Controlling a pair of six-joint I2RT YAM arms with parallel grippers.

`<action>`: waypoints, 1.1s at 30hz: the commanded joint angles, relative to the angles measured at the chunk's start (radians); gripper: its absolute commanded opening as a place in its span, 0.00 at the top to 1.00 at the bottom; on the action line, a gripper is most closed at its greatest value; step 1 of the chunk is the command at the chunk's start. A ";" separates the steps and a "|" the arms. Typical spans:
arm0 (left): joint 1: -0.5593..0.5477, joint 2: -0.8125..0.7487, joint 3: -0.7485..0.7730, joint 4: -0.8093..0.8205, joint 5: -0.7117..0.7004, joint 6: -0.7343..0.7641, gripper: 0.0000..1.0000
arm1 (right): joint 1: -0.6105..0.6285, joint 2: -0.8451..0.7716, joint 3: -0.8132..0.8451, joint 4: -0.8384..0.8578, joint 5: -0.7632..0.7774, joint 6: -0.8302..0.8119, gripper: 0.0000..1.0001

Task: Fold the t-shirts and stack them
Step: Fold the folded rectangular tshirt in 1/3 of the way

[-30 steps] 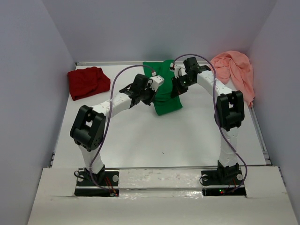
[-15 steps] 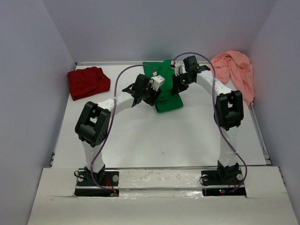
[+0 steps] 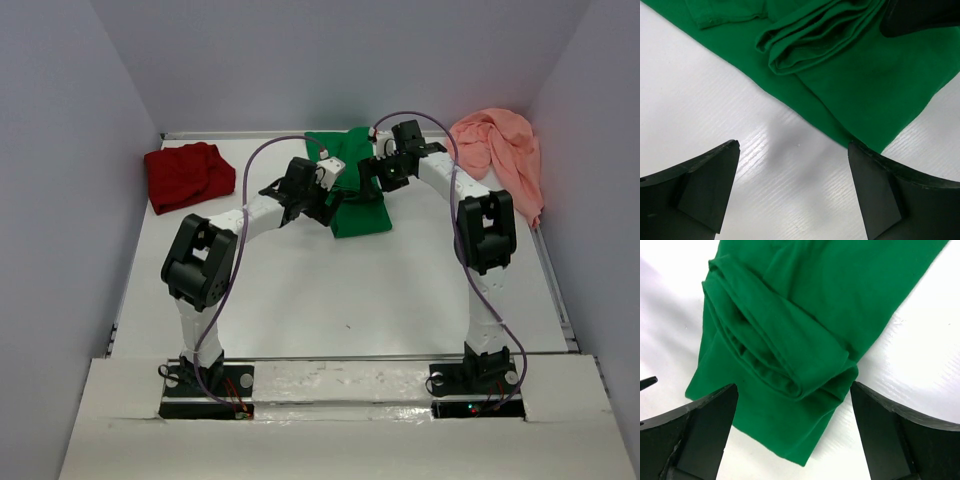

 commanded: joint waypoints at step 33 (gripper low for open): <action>-0.030 -0.226 -0.248 0.291 -0.011 -0.170 0.01 | 0.014 -0.276 -0.187 -0.039 -0.149 0.047 1.00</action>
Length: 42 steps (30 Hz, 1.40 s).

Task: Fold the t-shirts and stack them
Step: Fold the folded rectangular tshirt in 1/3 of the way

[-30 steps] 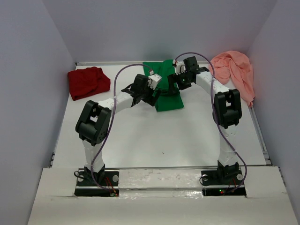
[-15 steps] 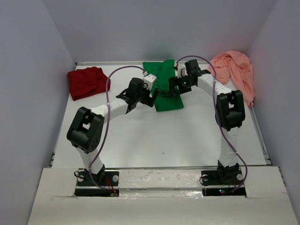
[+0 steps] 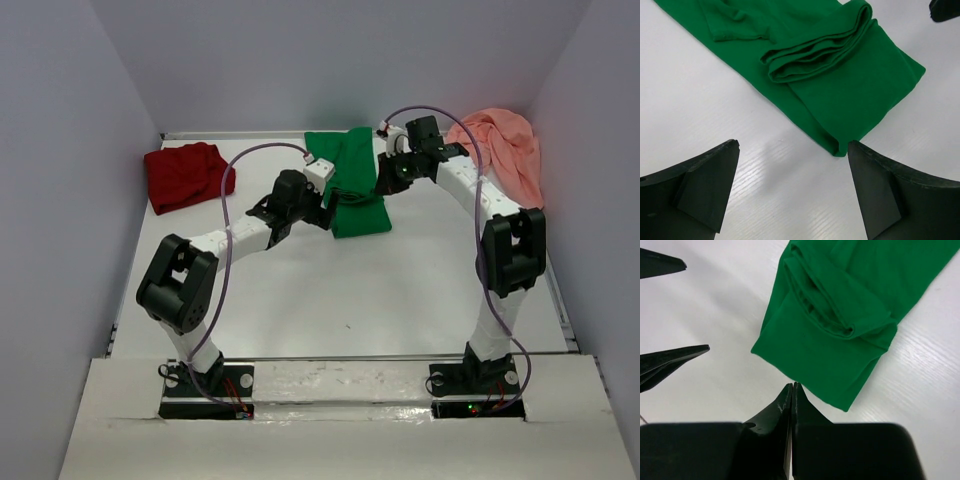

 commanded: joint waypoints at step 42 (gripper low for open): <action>-0.015 -0.079 0.033 0.027 0.057 -0.054 0.01 | 0.106 0.302 0.138 -0.007 0.001 -0.091 1.00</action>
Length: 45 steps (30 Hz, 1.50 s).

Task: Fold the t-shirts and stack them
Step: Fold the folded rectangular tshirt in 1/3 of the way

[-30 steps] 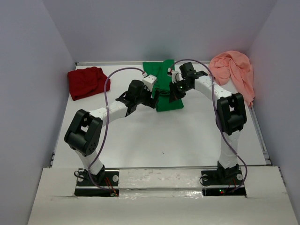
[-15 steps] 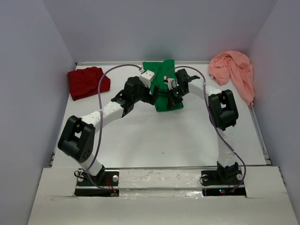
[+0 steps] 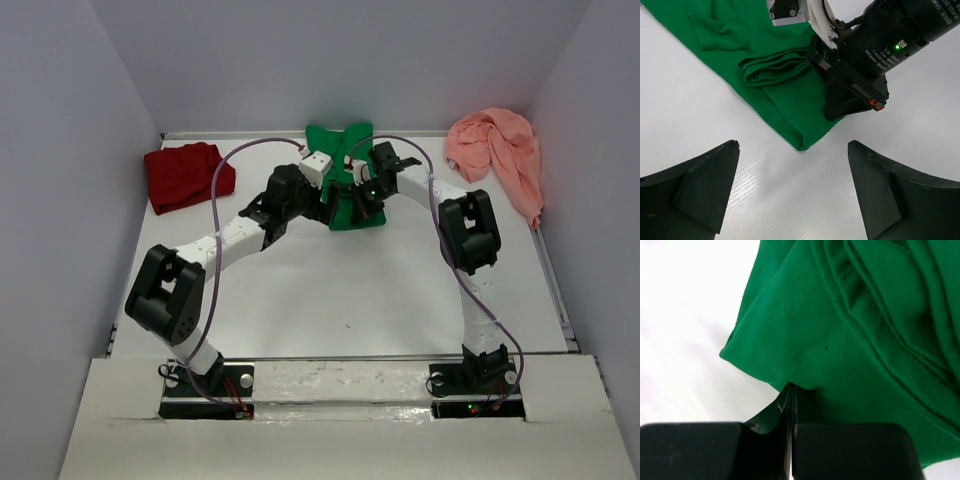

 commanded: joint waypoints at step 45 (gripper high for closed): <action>-0.020 -0.004 -0.014 0.073 0.004 0.003 0.01 | 0.007 0.067 0.146 0.180 0.155 -0.001 1.00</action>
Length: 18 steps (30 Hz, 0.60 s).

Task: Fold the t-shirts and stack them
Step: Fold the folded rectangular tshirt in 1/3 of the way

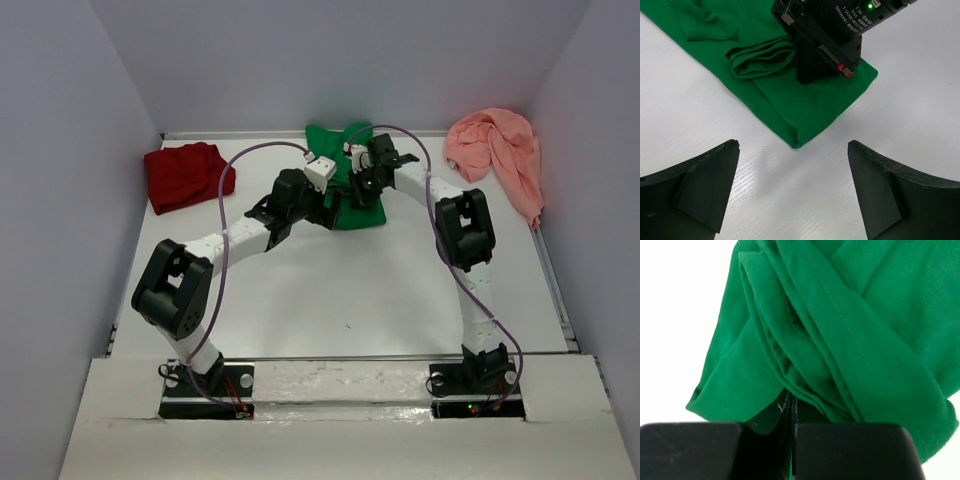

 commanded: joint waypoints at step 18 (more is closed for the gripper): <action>-0.003 -0.039 -0.016 0.060 0.011 0.001 0.01 | 0.007 0.123 0.217 0.072 0.114 -0.030 1.00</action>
